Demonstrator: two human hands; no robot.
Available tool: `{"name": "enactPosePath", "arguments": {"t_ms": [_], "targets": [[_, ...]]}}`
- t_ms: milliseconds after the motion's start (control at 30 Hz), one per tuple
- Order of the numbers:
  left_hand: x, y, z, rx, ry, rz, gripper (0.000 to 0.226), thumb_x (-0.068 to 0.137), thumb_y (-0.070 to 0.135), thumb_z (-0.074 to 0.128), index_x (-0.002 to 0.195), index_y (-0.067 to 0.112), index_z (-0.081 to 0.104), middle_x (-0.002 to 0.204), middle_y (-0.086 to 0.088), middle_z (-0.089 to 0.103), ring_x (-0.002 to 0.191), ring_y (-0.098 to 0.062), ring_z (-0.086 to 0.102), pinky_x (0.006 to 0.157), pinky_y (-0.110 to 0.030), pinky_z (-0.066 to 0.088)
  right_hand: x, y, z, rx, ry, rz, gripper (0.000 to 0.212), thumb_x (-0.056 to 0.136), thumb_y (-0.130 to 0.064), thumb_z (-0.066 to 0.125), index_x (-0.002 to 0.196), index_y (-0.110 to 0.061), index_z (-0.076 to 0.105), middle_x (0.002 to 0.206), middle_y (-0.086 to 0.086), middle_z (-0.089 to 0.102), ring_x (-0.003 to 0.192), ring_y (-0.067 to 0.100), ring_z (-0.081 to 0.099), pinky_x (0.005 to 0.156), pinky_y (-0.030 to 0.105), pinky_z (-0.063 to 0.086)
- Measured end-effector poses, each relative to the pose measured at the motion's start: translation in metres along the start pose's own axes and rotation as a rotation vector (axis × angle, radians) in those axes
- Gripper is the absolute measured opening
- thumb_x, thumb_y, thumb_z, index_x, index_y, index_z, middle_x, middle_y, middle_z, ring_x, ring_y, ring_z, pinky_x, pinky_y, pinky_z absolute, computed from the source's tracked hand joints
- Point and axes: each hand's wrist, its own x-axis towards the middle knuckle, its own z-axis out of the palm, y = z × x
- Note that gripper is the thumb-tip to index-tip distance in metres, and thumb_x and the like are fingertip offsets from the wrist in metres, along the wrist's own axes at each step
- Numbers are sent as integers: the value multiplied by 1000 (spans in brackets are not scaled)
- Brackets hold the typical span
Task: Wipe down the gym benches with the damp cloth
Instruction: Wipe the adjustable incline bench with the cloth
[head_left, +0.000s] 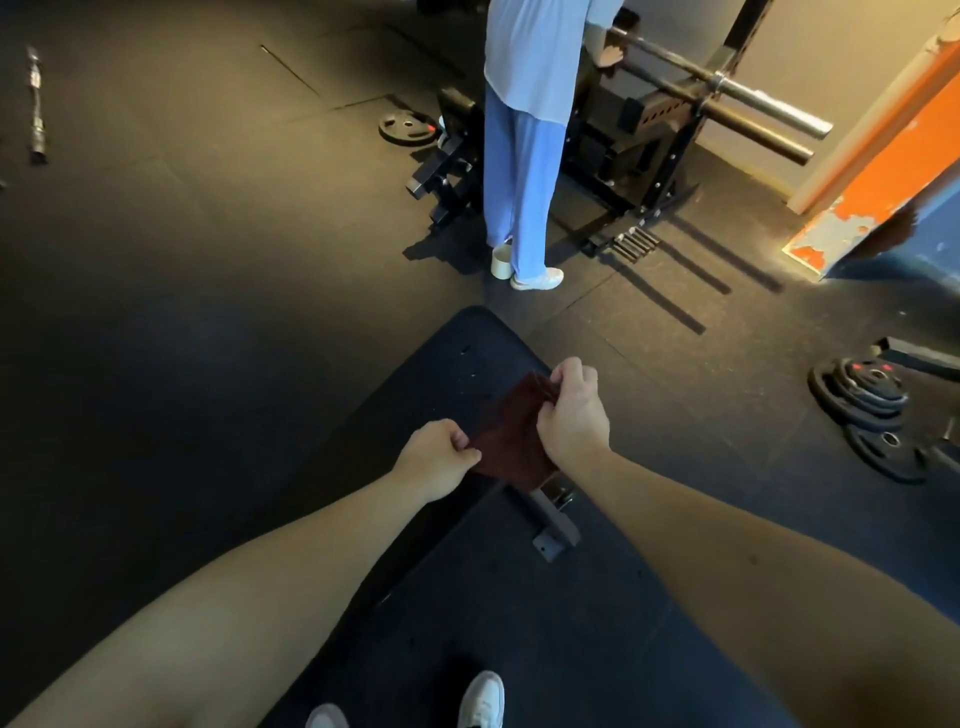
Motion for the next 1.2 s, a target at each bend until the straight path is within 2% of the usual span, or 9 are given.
{"name": "enactPosePath", "arguments": {"t_ms": [200,367,433,533,633,767,900,1033,1200], "targets": [[35,-2,20,9,-10,11,17,92,30,69,84,21,58,85,0,67,81,-19,66,80,-40,57,27,15,34,-30,62,8,27,90,-1,50,103,-22,39,113,2,43,79,30,53,67,40,41],[27,-5,12,-44,-20,-7,20,90,27,64,81,20,48,82,0,58,73,-18,56,66,-34,46,8,7,39,20,36,31,23,93,-2,52,102,-22,45,108,-3,48,81,18,52,70,35,41],[15,-10,0,-123,-54,-40,21,91,28,63,82,20,46,82,-1,54,73,-19,54,72,-36,47,-11,-3,40,61,21,41,20,95,-3,55,101,-21,48,110,-3,48,84,13,51,69,26,40],[-5,-23,-27,-204,-132,-48,16,91,25,63,88,19,48,92,-7,61,89,-27,66,89,-46,58,-42,-24,45,129,-27,48,19,94,-5,60,103,-20,54,118,-4,46,94,10,52,75,18,41],[-23,-45,-58,-139,-147,6,17,89,19,67,94,19,51,100,-9,65,94,-28,68,89,-46,59,-78,-49,57,175,-41,24,26,91,-1,61,106,-22,56,123,-3,47,103,8,51,87,14,42],[-57,-91,-103,-108,-166,43,27,85,17,75,102,18,55,104,-9,65,93,-25,68,87,-45,59,-133,-88,79,209,-74,26,33,90,3,59,106,-26,55,125,-4,44,98,2,47,74,-6,34],[-112,-152,-150,-166,-192,19,31,84,17,79,109,20,61,106,-1,67,95,-17,69,74,-30,57,-199,-131,107,203,-139,30,30,91,-1,60,110,-24,59,128,-3,44,100,3,48,73,-3,35],[-177,-214,-188,-146,-184,-7,12,88,18,76,99,19,71,99,-2,74,90,-15,71,75,-29,56,-270,-174,134,147,-256,-2,32,93,-6,65,123,-16,62,133,-2,42,101,5,47,70,-3,37],[-279,-289,-224,-160,-50,-14,11,88,18,72,96,13,67,93,-4,71,80,-16,68,61,-25,51,-364,-228,174,132,-318,-38,37,93,-13,72,129,-13,62,139,-1,40,110,9,48,91,14,39]]}}
